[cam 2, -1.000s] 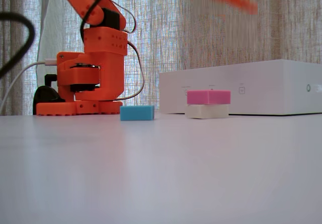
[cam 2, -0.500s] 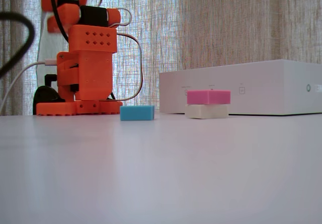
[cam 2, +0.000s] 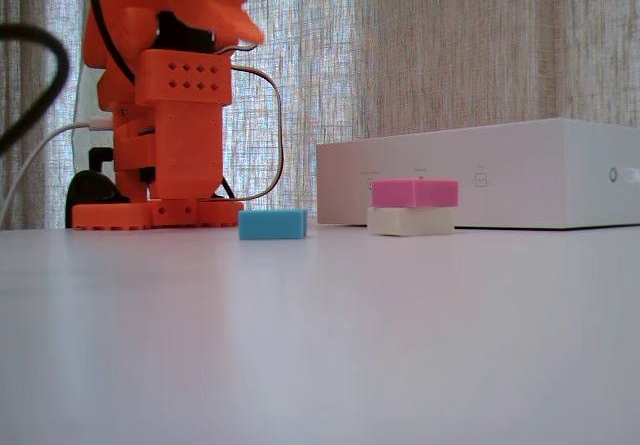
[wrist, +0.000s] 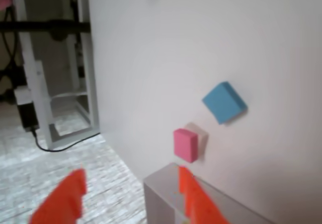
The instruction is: Grasp the yellow cuboid and put it in the bin.
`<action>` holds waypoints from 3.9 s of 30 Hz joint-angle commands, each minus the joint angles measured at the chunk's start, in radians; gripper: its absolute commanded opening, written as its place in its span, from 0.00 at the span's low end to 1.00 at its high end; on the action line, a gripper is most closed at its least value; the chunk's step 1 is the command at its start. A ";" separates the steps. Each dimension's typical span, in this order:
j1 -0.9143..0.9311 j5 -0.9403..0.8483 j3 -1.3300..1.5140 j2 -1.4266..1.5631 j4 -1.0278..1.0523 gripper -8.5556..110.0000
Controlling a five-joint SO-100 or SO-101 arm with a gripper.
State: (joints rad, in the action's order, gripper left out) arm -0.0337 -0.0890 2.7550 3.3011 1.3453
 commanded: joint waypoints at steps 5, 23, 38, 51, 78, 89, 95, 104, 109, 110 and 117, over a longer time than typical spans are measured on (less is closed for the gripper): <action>-0.009 -0.084 0.058 0.008 0.035 0.17; -0.018 -0.110 0.186 0.006 -0.011 0.00; -0.009 -0.110 0.190 0.008 -0.014 0.00; -0.009 -0.110 0.190 0.008 -0.014 0.00; -0.009 -0.110 0.190 0.008 -0.014 0.00; -0.009 -0.110 0.190 0.008 -0.014 0.00; -0.009 -0.110 0.190 0.008 -0.014 0.00; -0.009 -0.110 0.190 0.008 -0.014 0.00; -0.009 -0.110 0.190 0.008 -0.014 0.00; -0.009 -0.110 0.190 0.008 -0.014 0.00; -0.009 -0.110 0.190 0.008 -0.014 0.00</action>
State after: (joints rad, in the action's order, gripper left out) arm -0.0414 -0.1871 2.9498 3.3011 1.3484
